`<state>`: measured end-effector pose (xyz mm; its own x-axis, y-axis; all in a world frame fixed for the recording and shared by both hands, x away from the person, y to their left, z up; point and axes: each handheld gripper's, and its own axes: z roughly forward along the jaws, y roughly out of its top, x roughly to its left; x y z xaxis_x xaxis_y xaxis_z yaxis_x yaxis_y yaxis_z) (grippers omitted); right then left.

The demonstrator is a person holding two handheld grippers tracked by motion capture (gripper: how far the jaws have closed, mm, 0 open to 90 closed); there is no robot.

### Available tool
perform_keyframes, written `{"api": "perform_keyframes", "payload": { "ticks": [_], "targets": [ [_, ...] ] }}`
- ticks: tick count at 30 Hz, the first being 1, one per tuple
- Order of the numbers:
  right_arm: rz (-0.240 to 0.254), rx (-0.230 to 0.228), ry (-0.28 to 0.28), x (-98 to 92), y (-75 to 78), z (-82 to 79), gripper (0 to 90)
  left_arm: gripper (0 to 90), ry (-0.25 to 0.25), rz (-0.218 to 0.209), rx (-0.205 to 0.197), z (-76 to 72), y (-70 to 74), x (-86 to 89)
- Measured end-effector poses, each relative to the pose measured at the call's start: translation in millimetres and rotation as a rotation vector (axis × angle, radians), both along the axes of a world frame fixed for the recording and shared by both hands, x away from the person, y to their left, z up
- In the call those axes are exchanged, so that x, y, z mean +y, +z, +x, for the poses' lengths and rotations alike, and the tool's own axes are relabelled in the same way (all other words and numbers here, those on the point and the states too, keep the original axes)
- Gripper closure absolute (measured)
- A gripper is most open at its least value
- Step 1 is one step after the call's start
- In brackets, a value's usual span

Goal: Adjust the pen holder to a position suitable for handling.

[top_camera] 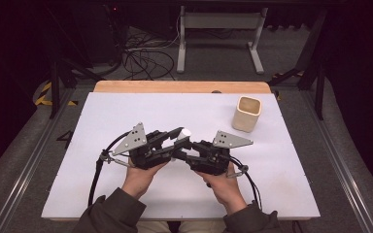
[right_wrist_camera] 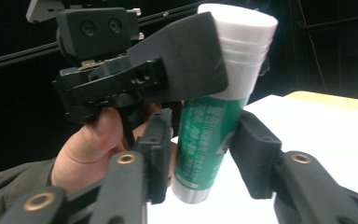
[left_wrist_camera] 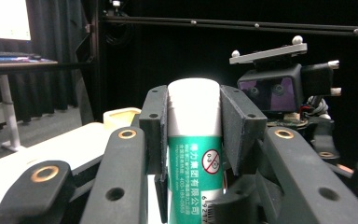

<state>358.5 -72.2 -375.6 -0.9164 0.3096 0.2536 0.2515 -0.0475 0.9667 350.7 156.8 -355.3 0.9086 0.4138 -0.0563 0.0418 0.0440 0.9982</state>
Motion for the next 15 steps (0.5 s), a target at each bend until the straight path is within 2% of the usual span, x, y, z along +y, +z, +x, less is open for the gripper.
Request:
{"api": "perform_keyframes", "payload": {
  "ticks": [7,12,15],
  "targets": [
    [0.014,0.010,0.003,-1.7,-0.5,0.4,65.0,64.5,-0.011,0.000,-0.015,-1.3,0.9,1.2],
    [-0.002,0.003,-0.002,-1.5,-0.9,0.4,65.7,63.0,-0.006,0.012,-0.016,-2.4,1.7,2.5],
    [-0.019,-0.004,-0.004,-1.0,-1.5,0.5,65.7,58.3,0.000,0.010,-0.017,-1.9,2.7,3.8]
  ]
}}
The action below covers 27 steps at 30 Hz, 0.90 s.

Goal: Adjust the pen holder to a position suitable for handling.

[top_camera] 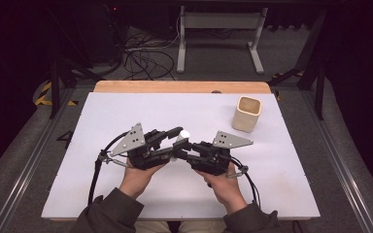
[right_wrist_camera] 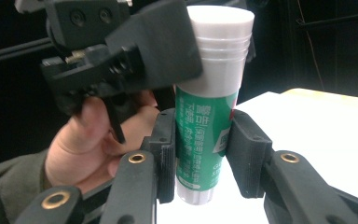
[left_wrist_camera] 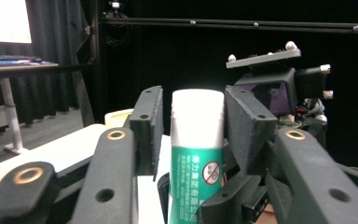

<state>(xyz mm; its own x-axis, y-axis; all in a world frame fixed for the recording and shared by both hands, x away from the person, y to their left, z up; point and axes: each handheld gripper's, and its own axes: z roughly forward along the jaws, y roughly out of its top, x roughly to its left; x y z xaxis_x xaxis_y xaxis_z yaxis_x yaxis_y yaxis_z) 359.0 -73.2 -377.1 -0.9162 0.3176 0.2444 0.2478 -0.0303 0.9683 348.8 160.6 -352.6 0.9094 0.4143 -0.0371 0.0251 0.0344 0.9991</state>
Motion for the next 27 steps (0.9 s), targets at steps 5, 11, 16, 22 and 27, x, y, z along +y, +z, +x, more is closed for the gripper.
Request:
{"api": "perform_keyframes", "payload": {
  "ticks": [5,11,16,22,27],
  "targets": [
    [-0.021,-0.010,-0.019,0.4,-0.5,0.4,65.8,55.0,0.006,0.022,-0.004,-0.6,2.3,2.3],
    [-0.061,-0.039,-0.066,-3.9,0.7,2.4,65.9,49.3,0.026,0.045,0.002,-1.5,3.7,6.8],
    [-0.094,-0.069,-0.111,-9.9,2.9,4.0,65.9,45.0,0.047,0.073,0.005,-2.7,5.2,12.3],
    [-0.111,-0.100,-0.165,-20.7,6.5,8.0,65.9,39.9,0.079,0.115,-0.007,-6.7,6.1,19.6],
    [-0.129,-0.118,-0.194,-26.0,8.1,10.8,65.9,37.6,0.096,0.133,0.000,-7.3,5.4,25.3]
  ]
}}
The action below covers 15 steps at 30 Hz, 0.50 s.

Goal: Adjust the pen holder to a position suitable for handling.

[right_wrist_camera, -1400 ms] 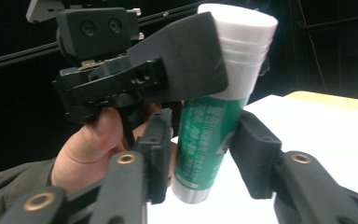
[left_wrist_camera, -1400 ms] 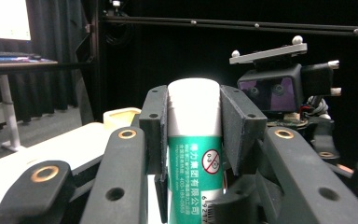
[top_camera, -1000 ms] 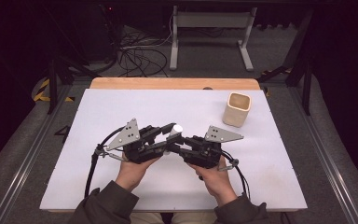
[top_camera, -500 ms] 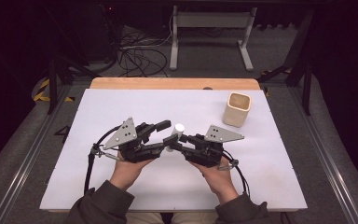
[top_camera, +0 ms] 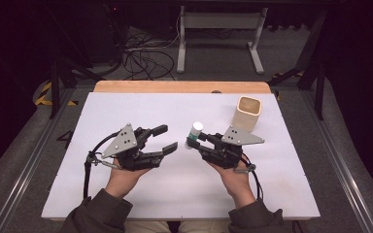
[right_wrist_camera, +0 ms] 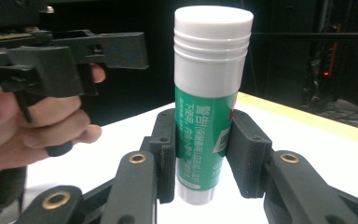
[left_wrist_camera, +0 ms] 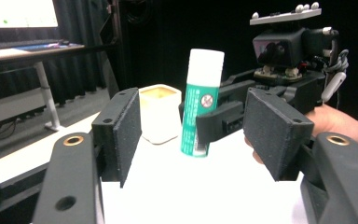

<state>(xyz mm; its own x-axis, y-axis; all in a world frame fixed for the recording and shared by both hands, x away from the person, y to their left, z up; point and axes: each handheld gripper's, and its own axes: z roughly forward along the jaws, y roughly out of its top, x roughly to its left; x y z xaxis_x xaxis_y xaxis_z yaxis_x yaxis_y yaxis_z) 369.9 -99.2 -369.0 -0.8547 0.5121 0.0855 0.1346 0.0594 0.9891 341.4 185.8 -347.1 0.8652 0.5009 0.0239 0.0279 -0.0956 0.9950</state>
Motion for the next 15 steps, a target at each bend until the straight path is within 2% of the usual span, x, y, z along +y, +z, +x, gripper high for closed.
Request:
{"api": "perform_keyframes", "payload": {
  "ticks": [15],
  "targets": [
    [-0.028,-0.039,-0.096,-21.2,6.5,12.0,65.9,29.2,0.023,0.047,0.022,-2.5,-1.6,10.9]
  ]
}}
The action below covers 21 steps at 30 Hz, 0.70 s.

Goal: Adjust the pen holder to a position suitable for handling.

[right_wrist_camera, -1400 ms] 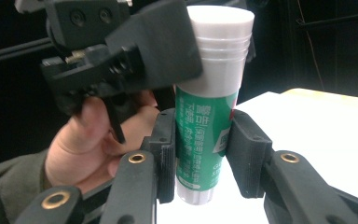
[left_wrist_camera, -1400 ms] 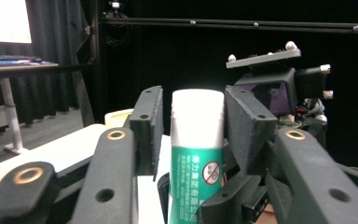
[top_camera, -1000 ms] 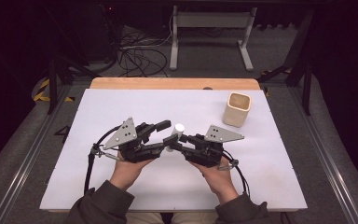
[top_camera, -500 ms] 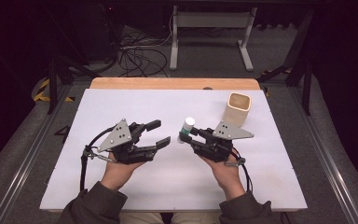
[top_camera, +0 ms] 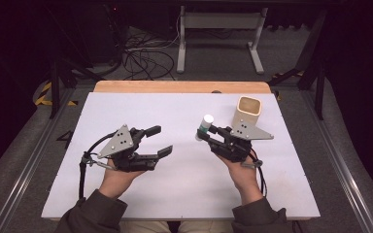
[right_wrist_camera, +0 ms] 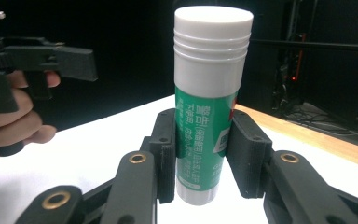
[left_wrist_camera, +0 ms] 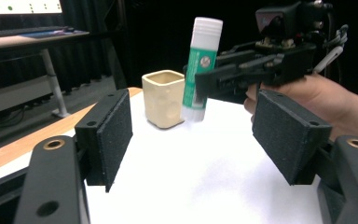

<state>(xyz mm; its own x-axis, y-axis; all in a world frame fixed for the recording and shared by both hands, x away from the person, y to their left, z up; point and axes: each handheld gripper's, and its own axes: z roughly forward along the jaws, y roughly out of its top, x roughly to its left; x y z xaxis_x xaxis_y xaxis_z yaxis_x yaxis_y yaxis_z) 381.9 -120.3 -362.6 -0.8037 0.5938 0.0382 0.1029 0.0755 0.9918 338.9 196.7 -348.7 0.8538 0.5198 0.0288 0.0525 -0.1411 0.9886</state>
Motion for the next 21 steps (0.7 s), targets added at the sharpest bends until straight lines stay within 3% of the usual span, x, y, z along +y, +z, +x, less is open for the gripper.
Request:
{"api": "perform_keyframes", "payload": {
  "ticks": [10,21],
  "targets": [
    [0.002,-0.013,-0.043,-12.5,2.8,7.5,65.9,25.3,0.036,0.007,0.002,-2.2,-0.7,13.5],
    [-0.057,-0.053,-0.164,-28.4,4.3,22.3,65.9,22.0,0.086,0.035,0.014,-0.4,-5.6,30.7]
  ]
}}
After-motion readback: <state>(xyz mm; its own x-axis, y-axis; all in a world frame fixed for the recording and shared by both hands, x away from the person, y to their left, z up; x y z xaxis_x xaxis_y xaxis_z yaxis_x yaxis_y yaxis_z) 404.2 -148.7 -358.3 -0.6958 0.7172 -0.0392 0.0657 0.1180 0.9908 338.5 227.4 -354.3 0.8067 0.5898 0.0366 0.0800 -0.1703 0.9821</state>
